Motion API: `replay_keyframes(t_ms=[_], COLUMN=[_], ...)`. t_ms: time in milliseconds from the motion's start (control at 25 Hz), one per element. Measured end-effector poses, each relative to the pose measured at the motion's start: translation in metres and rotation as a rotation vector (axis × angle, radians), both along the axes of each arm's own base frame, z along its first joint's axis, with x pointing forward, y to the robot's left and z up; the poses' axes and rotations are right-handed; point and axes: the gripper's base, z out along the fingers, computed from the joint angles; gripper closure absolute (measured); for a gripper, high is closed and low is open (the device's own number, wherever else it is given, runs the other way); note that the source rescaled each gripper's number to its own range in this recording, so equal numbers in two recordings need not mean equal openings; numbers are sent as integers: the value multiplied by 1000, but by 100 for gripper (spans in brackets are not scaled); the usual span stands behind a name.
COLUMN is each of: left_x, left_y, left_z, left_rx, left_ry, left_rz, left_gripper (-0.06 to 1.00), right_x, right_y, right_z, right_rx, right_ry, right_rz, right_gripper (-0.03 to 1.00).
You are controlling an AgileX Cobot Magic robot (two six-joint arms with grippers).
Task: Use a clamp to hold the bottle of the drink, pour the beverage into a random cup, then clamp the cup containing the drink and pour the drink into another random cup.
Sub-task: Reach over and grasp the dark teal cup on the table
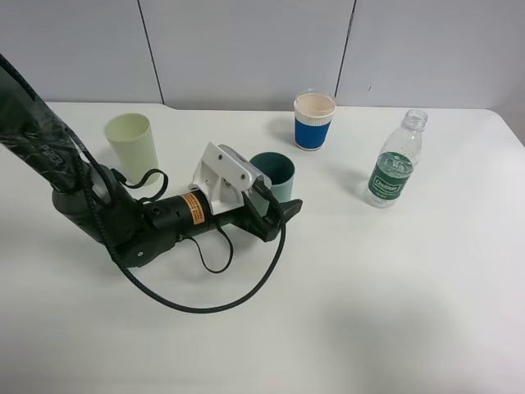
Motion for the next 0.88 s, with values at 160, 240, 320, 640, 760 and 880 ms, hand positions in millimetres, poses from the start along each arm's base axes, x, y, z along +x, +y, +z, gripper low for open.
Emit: replay_keyframes(t_ms=[160, 240, 320, 640, 760, 880], left_x=[3, 3, 3, 4, 3, 3], left_y=[-2, -3, -3, -3, -3, -3], left_z=[-6, -7, -8, -8, -8, -8], left_rx=[-6, -4, -3, 80, 95, 95], left_ry=[13, 15, 17, -79, -95, -95], left_rz=[2, 2, 2, -24, -31, -31], left_gripper=[-6, -6, -6, 82, 91, 91], right_x=[0, 0, 0, 0, 0, 0], right_y=[0, 0, 0, 0, 0, 0], right_z=[0, 0, 0, 0, 0, 0], right_rx=[0, 0, 0, 0, 0, 0], right_ry=[0, 0, 0, 0, 0, 0], right_rz=[0, 0, 0, 0, 0, 0], right_gripper=[-2, -2, -2, -2, -2, -2])
